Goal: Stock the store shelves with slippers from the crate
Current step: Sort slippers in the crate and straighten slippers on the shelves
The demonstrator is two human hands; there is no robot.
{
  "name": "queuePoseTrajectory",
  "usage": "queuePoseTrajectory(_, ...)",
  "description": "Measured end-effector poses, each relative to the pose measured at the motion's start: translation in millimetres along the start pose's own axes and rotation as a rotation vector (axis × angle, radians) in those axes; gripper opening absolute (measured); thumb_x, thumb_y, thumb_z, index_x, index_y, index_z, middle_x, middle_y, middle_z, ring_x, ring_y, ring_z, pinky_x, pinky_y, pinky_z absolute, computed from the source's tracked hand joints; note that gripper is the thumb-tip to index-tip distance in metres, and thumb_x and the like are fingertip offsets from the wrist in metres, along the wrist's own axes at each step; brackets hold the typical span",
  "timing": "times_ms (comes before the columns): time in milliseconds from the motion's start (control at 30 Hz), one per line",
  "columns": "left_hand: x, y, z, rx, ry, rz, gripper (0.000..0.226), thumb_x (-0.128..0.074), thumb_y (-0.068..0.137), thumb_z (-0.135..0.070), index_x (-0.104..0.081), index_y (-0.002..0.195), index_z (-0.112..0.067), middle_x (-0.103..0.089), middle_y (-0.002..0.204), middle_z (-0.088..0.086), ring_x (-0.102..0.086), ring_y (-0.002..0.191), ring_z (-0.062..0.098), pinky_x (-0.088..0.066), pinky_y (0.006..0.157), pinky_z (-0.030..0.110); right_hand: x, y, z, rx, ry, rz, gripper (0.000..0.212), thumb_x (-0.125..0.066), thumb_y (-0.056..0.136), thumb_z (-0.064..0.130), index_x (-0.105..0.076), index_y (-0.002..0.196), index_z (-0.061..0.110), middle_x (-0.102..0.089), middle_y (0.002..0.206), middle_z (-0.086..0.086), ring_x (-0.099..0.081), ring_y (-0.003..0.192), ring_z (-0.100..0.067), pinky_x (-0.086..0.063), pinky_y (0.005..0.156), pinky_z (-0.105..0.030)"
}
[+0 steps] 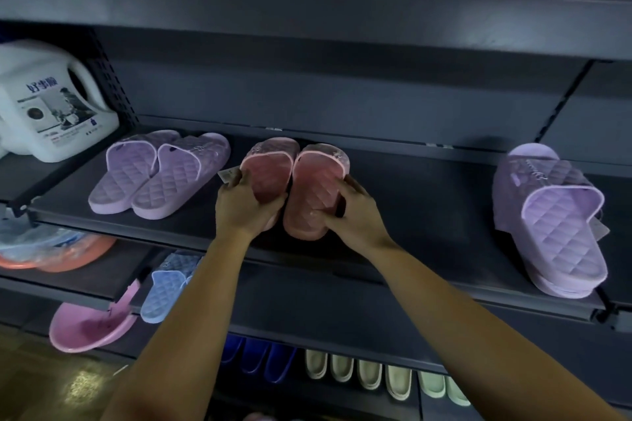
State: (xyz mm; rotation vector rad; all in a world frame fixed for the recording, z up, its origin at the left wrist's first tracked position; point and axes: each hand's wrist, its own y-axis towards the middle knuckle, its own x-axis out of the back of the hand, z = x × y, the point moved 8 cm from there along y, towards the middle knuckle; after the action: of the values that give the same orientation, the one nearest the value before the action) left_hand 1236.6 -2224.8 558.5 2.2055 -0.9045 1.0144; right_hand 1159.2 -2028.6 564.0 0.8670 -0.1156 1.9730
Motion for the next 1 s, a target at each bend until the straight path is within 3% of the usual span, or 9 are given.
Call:
queuePoseTrajectory(100, -4, -4, -10, 0.000, 0.106, 0.025, 0.079, -0.056, 0.082, -0.059, -0.038, 0.141, -0.009, -0.035, 0.146, 0.020, -0.040, 0.125, 0.043, -0.039, 0.102, 0.048, 7, -7, 1, -0.001, -0.027, 0.036, 0.067, -0.074, 0.081, 0.031, -0.045, 0.140, 0.016, -0.046, 0.141, 0.000, -0.041, 0.127, -0.008, -0.028, 0.099, -0.006)
queuePoseTrajectory(167, 1, -10, -29, -0.035, 0.151, -0.039, 0.064, -0.051, 0.089, -0.051, -0.041, 0.139, -0.010, -0.020, 0.154, 0.021, -0.031, 0.133, 0.044, -0.033, 0.106, 0.052, 27, -12, 3, 0.000, -0.047, -0.011, 0.055, -0.071, 0.084, 0.027, -0.052, 0.134, 0.016, -0.057, 0.129, -0.002, -0.051, 0.117, -0.012, -0.042, 0.102, -0.020)
queuePoseTrajectory(233, 5, -19, -62, -0.142, 0.069, -0.114, 0.050, -0.052, 0.091, -0.043, -0.052, 0.130, -0.011, -0.031, 0.150, 0.021, -0.037, 0.130, 0.041, -0.037, 0.102, 0.054, 60, -19, 5, 0.005, -0.054, -0.116, 0.038, -0.067, 0.087, 0.018, -0.061, 0.125, 0.015, -0.064, 0.116, -0.004, -0.057, 0.101, -0.012, -0.047, 0.094, -0.025)
queuePoseTrajectory(333, -3, -35, -118, -0.294, -0.095, -0.083, 0.048, -0.046, 0.088, -0.042, -0.057, 0.123, -0.010, -0.058, 0.123, 0.017, -0.053, 0.113, 0.037, -0.044, 0.095, 0.047, 121, -32, 4, -0.009, -0.065, -0.296, 0.030, -0.064, 0.087, 0.010, -0.066, 0.116, 0.012, -0.066, 0.106, -0.006, -0.062, 0.092, -0.014, -0.050, 0.089, -0.023)
queuePoseTrajectory(467, -32, -69, -190, -0.383, -0.190, 0.018, 0.040, -0.051, 0.094, -0.038, -0.056, 0.127, -0.017, -0.062, 0.120, 0.009, -0.056, 0.109, 0.028, -0.044, 0.090, 0.033, 200, -64, -3, 0.014, -0.141, -0.506, 0.024, -0.062, 0.082, 0.008, -0.071, 0.103, 0.014, -0.070, 0.089, -0.005, -0.065, 0.080, -0.020, -0.053, 0.082, -0.031)
queuePoseTrajectory(600, -71, -106, -247, -0.504, -0.270, 0.079, 0.038, -0.054, 0.093, -0.035, -0.059, 0.125, -0.014, -0.061, 0.121, 0.010, -0.057, 0.112, 0.027, -0.045, 0.095, 0.034, 262, -110, -17, 0.059, -0.213, -0.650, 0.022, -0.056, 0.082, 0.009, -0.071, 0.097, 0.012, -0.068, 0.092, 0.004, -0.062, 0.081, -0.011, -0.051, 0.076, -0.023)
queuePoseTrajectory(733, -105, -137, -285, -0.482, -0.328, 0.156, 0.037, -0.054, 0.092, -0.039, -0.061, 0.120, -0.016, -0.066, 0.113, 0.006, -0.061, 0.104, 0.024, -0.050, 0.088, 0.036, 303, -144, -52, 0.004, -0.289, -0.693, 0.021, -0.054, 0.079, 0.009, -0.069, 0.094, 0.012, -0.066, 0.089, 0.001, -0.054, 0.077, -0.010, -0.038, 0.066, -0.009)
queuePoseTrajectory(867, -134, -156, -311, -0.323, -0.336, 0.258, 0.049, -0.057, 0.085, -0.058, -0.063, 0.093, -0.010, -0.068, 0.083, 0.002, -0.063, 0.078, 0.020, -0.047, 0.068, 0.029, 313, -162, -102, -0.126, -0.293, -0.633, 0.017, -0.049, 0.080, 0.012, -0.065, 0.086, 0.009, -0.064, 0.084, -0.007, -0.055, 0.078, -0.021, -0.041, 0.064, -0.029)
queuePoseTrajectory(1000, -157, -161, -315, -0.146, -0.466, 0.342, 0.048, -0.075, 0.068, -0.058, -0.054, 0.079, -0.016, -0.064, 0.077, 0.000, -0.067, 0.069, 0.022, -0.058, 0.063, 0.038, 308, -172, -143, -0.285, -0.222, -0.539, 0.017, -0.046, 0.092, 0.012, -0.060, 0.095, 0.002, -0.064, 0.087, -0.012, -0.057, 0.081, -0.030, -0.044, 0.067, -0.034)
